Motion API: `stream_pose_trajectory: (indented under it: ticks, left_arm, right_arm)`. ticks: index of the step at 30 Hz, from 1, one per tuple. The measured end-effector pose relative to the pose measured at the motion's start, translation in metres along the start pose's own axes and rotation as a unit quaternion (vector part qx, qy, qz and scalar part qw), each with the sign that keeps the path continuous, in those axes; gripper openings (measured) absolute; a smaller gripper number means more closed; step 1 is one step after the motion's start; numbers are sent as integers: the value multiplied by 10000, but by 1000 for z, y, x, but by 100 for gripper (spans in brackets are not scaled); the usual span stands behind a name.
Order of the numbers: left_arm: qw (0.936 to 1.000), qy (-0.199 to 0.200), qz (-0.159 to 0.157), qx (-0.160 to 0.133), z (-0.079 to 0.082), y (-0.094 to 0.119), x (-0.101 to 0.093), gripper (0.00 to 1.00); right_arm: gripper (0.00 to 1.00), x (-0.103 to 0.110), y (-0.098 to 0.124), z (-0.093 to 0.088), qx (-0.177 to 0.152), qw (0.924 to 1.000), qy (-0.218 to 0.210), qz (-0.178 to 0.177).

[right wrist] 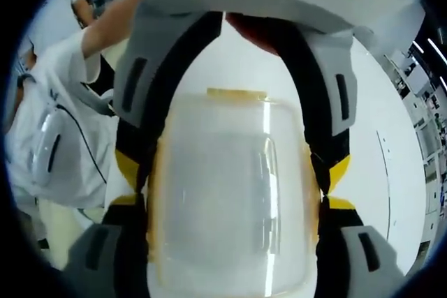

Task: Snap each plastic latch of the storage box into its locked position after aligning the lid with the box until every specified latch is closed and the lid sits flush.

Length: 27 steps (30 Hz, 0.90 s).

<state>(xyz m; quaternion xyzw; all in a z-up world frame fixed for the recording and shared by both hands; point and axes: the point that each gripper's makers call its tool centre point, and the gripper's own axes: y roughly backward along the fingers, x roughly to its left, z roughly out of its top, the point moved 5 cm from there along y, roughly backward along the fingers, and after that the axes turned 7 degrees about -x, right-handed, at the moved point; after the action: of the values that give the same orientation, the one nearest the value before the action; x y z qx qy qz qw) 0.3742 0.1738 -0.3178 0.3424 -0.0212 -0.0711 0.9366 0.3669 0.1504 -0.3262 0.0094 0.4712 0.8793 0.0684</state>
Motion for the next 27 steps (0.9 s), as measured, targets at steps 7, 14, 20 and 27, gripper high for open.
stream_pose_trajectory:
  ticks: [7,14,20,27]
  left_arm:
    - [10000,67,-34,41,2,-2,2,97]
    - [10000,55,-29,18,1,-2,2,99]
    - [10000,2,7,-40,0,-1,1,100]
    - [9998,-47,-6,-200,-1,1,1,100]
  right_arm:
    - [100,-1,0,-2,-78,9999,-43,87]
    - [100,0,0,-2,-58,9999,-59,74]
    - [100,2,0,-2,-21,10000,-5,11]
    - [100,2,1,-2,-109,9999,9,-27]
